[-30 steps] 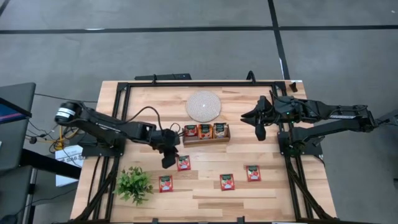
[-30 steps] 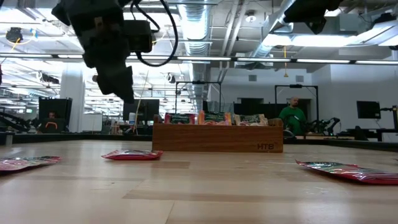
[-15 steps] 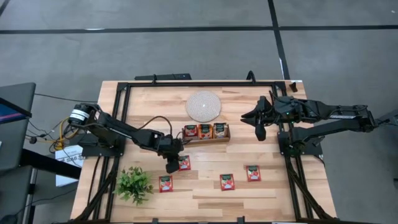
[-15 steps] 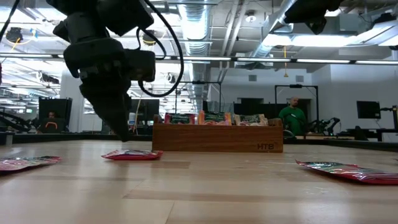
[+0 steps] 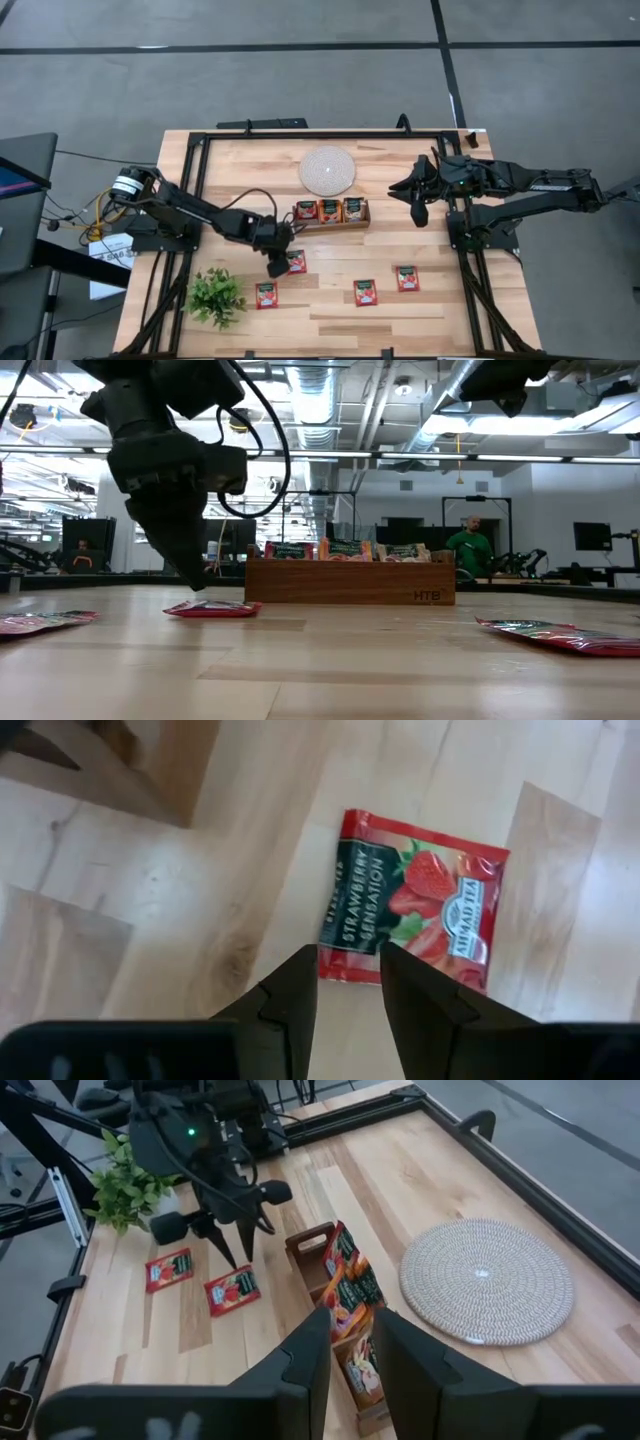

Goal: Pick & Place Tea
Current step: Put the red tea bag into the left section of the wooden organizer

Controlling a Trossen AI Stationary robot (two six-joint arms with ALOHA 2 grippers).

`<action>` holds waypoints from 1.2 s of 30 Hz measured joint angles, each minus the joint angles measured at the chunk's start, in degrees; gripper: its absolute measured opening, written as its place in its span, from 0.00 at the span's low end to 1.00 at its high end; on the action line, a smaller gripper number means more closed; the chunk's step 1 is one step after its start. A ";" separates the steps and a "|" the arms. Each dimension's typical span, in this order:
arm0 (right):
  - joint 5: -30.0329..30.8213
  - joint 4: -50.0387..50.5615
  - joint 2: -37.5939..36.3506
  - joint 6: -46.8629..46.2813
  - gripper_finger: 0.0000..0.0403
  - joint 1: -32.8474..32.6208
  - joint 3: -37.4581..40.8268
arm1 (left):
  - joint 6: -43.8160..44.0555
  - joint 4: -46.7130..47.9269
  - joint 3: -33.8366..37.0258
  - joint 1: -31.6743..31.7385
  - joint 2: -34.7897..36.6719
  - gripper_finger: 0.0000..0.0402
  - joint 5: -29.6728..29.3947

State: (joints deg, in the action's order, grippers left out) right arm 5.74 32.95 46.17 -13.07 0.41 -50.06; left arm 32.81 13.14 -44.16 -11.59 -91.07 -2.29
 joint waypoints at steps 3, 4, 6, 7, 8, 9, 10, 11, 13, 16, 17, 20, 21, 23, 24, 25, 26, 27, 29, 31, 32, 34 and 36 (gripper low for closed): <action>0.00 0.00 0.00 0.01 0.18 -0.01 0.00 | 0.27 0.23 0.00 -0.68 0.00 0.26 -0.09; 0.01 -0.01 0.00 0.01 0.18 -0.01 0.00 | 0.27 0.47 0.00 -0.88 -0.06 0.26 -0.30; 0.01 -0.01 0.00 0.01 0.18 0.00 0.00 | 0.37 0.50 0.00 -1.14 -0.96 0.26 -0.63; 0.01 0.00 0.00 0.01 0.18 0.00 0.00 | 0.49 0.99 0.00 -1.20 -1.48 0.26 -0.72; 0.00 0.00 0.00 0.01 0.18 0.02 0.00 | 0.84 1.06 0.00 -1.23 -2.27 0.26 -0.85; 0.00 -0.04 0.00 0.01 0.18 0.00 0.00 | 1.30 1.03 -0.09 -1.23 -2.86 0.26 -1.00; 0.02 -0.02 0.02 0.01 0.18 -0.01 0.00 | 1.54 1.01 -0.18 -1.23 -3.52 0.26 -1.07; 0.02 -0.10 0.00 -0.02 0.18 -0.01 0.00 | 2.04 1.28 -0.36 -1.23 -4.08 0.26 -1.19; 0.01 -0.08 0.00 -0.34 0.18 0.00 0.00 | 2.79 1.53 -0.71 -1.25 -4.77 0.26 -1.46; 0.02 -0.09 0.00 -0.43 0.18 0.00 0.00 | 2.81 2.19 -1.60 -1.25 -5.03 0.26 -1.69; 0.00 -0.06 0.00 -0.43 0.18 -0.01 0.00 | 2.78 2.56 -1.94 -1.25 -5.09 0.26 -1.75; 0.01 -0.07 0.00 -0.43 0.18 0.02 0.00 | 2.42 5.24 -3.69 -1.25 -5.22 0.26 -1.85; 0.01 -0.07 0.01 -0.45 0.18 0.02 0.00 | 2.38 6.56 -4.32 -1.23 -5.32 0.26 -1.83; 0.00 -0.07 0.00 -0.45 0.18 -0.01 0.00 | 2.10 9.35 -5.42 -1.23 -5.36 0.26 -1.54; 0.00 -0.06 0.01 -0.45 0.18 -0.01 0.00 | 1.55 10.35 -5.74 -1.21 -5.23 0.26 -1.44; 0.00 -0.07 0.00 -0.45 0.18 -0.01 0.00 | 1.30 11.29 -6.02 -1.20 -5.02 0.26 -1.14; 0.00 -0.06 0.00 -0.45 0.18 -0.01 0.00 | 1.29 11.96 -6.34 -1.18 -4.65 0.26 -0.97; -0.13 -0.04 0.00 -0.46 0.18 -0.01 0.00 | 1.26 12.22 -6.62 -1.18 -4.15 0.26 -1.00; -1.16 -0.04 0.00 -0.47 0.18 0.01 0.00 | 1.24 13.29 -7.38 -1.18 -2.85 0.26 -1.04; -1.59 -0.02 0.02 -0.47 0.18 -0.01 0.00 | 1.15 14.31 -7.61 -1.18 -1.86 0.26 -1.68; -1.74 -0.02 0.02 -0.47 0.18 -0.01 0.00 | 1.07 14.33 -7.61 -1.18 -1.48 0.26 -2.27; -1.76 -0.01 0.01 -0.45 0.18 -0.01 0.00 | 0.97 13.91 -7.68 -1.17 -1.27 0.26 -3.59; -1.75 -0.02 0.00 -0.43 0.18 -0.01 0.00 | 0.97 14.04 -7.56 -1.14 -1.56 0.26 -3.82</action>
State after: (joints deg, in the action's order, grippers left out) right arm 3.99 32.93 46.17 -13.50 0.40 -50.06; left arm 33.78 27.19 -51.72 -12.73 -92.63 -6.11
